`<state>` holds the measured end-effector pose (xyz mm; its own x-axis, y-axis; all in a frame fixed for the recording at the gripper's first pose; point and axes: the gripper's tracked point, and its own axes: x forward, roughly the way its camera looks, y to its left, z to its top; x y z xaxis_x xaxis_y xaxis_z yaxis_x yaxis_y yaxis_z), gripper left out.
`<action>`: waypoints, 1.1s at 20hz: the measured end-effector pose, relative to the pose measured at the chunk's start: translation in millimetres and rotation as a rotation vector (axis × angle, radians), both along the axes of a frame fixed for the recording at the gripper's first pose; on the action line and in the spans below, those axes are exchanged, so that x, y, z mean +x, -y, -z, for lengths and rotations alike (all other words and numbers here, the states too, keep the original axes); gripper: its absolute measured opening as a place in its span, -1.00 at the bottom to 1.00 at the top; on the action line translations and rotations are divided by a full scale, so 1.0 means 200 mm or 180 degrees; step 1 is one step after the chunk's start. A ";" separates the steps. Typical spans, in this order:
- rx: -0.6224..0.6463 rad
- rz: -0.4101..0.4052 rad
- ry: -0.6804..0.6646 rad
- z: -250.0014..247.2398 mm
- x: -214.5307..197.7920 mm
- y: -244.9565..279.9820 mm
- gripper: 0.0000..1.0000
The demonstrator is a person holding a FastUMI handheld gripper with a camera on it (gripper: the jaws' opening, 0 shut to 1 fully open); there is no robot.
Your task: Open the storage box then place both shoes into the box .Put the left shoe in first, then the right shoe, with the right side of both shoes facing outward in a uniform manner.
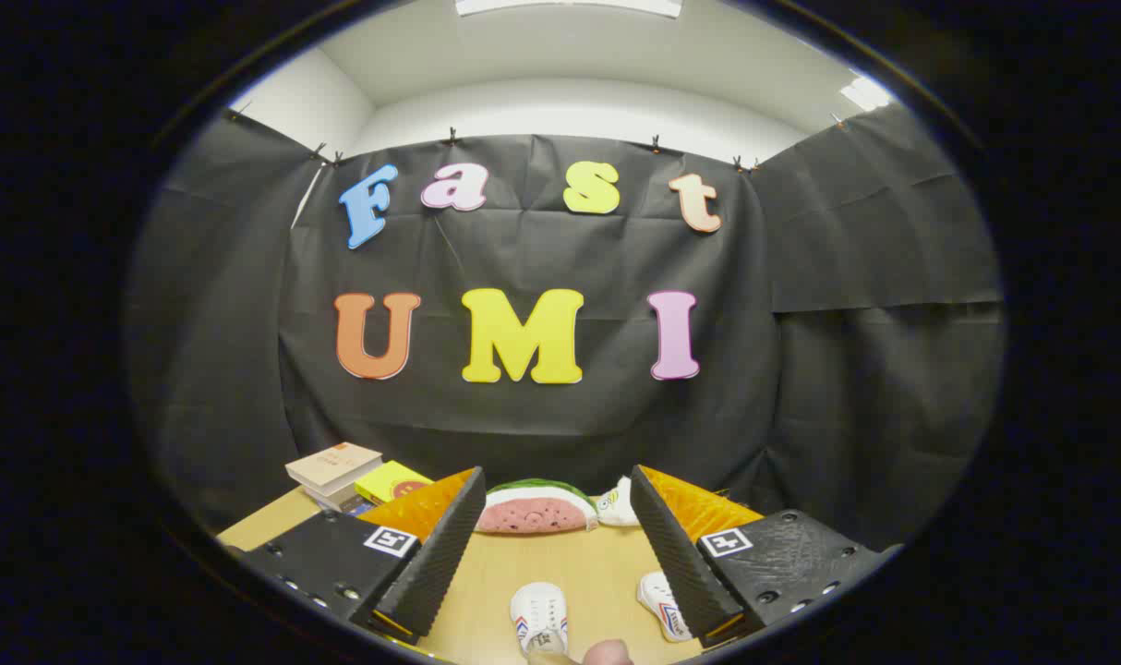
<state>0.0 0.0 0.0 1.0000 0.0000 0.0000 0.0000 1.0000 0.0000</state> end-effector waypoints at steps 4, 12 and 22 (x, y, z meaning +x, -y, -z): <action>-0.0037 -0.0083 -0.0084 0.03 0.01 -0.08 0.90; -0.0057 -0.0235 -0.0096 0.01 0.03 -0.18 0.90; -0.0059 -0.0350 -0.0182 0.04 0.07 -0.20 0.91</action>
<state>14.5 39.1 -7.7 0.9923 0.1090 -0.0580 -0.1101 0.9938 -0.0154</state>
